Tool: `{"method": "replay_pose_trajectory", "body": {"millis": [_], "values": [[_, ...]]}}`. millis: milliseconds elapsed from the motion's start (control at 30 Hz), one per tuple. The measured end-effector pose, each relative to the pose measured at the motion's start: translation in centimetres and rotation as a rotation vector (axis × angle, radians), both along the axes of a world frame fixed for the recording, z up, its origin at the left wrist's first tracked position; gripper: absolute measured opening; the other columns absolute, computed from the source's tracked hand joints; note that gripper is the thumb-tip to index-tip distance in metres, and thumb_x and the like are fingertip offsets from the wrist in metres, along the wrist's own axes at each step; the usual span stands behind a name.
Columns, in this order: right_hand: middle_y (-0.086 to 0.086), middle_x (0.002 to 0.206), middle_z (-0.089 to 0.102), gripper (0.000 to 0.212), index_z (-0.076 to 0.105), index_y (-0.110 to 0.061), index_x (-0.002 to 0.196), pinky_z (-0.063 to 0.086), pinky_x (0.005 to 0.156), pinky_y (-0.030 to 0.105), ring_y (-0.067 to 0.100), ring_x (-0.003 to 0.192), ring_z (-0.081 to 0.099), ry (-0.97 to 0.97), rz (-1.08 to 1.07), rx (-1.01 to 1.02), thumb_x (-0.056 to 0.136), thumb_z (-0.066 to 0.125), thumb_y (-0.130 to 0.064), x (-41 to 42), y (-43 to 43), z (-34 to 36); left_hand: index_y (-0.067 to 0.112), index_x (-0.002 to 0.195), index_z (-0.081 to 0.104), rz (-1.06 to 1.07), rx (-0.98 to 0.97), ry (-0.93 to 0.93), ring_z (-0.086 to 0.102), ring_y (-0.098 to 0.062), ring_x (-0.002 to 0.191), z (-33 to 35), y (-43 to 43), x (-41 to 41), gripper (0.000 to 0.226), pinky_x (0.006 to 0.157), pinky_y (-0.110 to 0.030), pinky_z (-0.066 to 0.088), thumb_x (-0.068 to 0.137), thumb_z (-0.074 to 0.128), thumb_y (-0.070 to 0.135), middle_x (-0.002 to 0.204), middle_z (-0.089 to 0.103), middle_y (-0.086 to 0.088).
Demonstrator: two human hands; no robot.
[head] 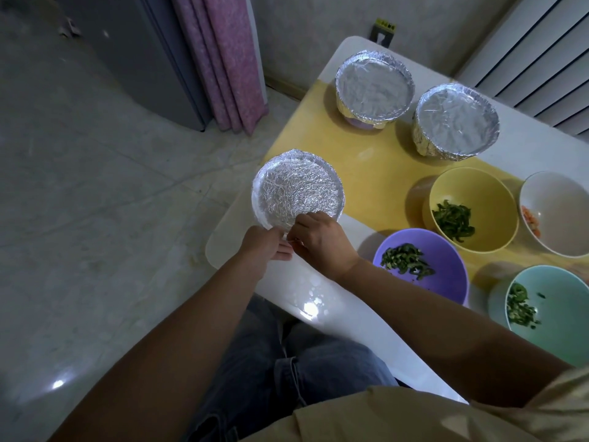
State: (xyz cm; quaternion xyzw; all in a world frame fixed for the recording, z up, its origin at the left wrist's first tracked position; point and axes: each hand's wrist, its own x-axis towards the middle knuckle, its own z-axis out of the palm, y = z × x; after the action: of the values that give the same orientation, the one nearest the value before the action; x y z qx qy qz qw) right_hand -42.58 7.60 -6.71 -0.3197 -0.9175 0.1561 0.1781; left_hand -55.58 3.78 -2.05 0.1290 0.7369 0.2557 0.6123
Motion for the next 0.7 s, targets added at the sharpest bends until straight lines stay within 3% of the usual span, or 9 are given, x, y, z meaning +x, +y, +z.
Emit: {"method": "replay_pose_trajectory", "body": {"millis": [200,333,433,533,567,633,667,700], "values": [[0.006,0.064,0.055,0.025,0.064,-0.009,0.063,0.045,0.056,0.031,0.027,0.058,0.055,0.020,-0.052,-0.030,0.082,0.049,-0.014,-0.1,-0.2,0.0,-0.013,0.113,0.061,-0.144,0.010,0.065,0.059,-0.019,0.063,0.6,0.4,-0.2,0.034,0.025,-0.009,0.030,0.101,0.046,0.015,0.105,0.066,-0.025],[0.006,0.070,0.058,0.008,0.067,-0.008,0.073,0.046,0.060,0.032,0.028,0.064,0.059,0.005,0.005,-0.088,0.075,0.075,-0.010,0.0,0.1,0.4,-0.012,0.117,0.061,-0.156,0.008,0.049,0.063,-0.012,0.048,0.5,0.6,-0.4,0.038,0.025,-0.010,0.031,0.103,0.039,0.015,0.107,0.068,-0.027],[0.006,0.080,0.061,0.024,0.068,-0.009,0.087,0.045,0.064,0.034,0.026,0.073,0.059,-0.016,0.056,-0.130,0.071,0.082,-0.021,1.5,1.0,0.8,-0.014,0.120,0.057,-0.153,0.015,0.076,0.060,-0.007,0.037,0.4,0.8,-0.9,0.036,0.024,-0.011,0.031,0.102,0.040,0.012,0.109,0.067,-0.030],[0.007,0.080,0.060,0.019,0.069,-0.009,0.084,0.044,0.063,0.033,0.029,0.072,0.059,-0.046,0.138,-0.120,0.072,0.081,-0.017,2.8,1.6,0.7,-0.017,0.117,0.054,-0.170,0.016,0.081,0.059,-0.009,0.034,0.0,1.1,-1.5,0.034,0.023,-0.012,0.032,0.102,0.041,0.010,0.107,0.066,-0.032],[0.007,0.077,0.060,0.015,0.069,-0.009,0.081,0.045,0.062,0.033,0.029,0.069,0.059,-0.060,0.173,-0.104,0.073,0.080,-0.013,2.8,1.6,0.6,-0.017,0.114,0.054,-0.172,0.019,0.080,0.060,-0.011,0.035,-0.3,1.1,-1.6,0.031,0.027,-0.014,0.039,0.101,0.041,0.008,0.100,0.068,-0.030],[0.007,0.073,0.058,0.008,0.068,-0.010,0.076,0.045,0.058,0.032,0.029,0.064,0.057,-0.068,0.207,-0.060,0.075,0.075,-0.007,2.4,1.3,0.6,-0.020,0.110,0.053,-0.142,0.037,0.100,0.063,-0.018,0.042,-0.8,1.2,-1.7,0.030,0.051,-0.028,0.059,0.098,0.044,0.005,0.074,0.070,-0.022],[0.006,0.071,0.057,0.007,0.067,-0.010,0.073,0.045,0.056,0.031,0.028,0.063,0.056,-0.060,0.200,-0.048,0.077,0.071,-0.005,2.1,1.2,0.5,-0.021,0.111,0.054,-0.127,0.044,0.117,0.064,-0.021,0.046,-1.0,1.3,-1.8,0.031,0.062,-0.035,0.061,0.097,0.045,0.005,0.065,0.068,-0.019],[0.006,0.070,0.056,0.008,0.067,-0.009,0.071,0.044,0.054,0.031,0.028,0.062,0.055,-0.049,0.183,-0.044,0.077,0.069,-0.004,1.9,1.2,0.5,-0.020,0.112,0.055,-0.118,0.047,0.127,0.065,-0.022,0.047,-1.1,1.3,-1.9,0.031,0.064,-0.036,0.061,0.097,0.045,0.007,0.063,0.068,-0.018]]}}
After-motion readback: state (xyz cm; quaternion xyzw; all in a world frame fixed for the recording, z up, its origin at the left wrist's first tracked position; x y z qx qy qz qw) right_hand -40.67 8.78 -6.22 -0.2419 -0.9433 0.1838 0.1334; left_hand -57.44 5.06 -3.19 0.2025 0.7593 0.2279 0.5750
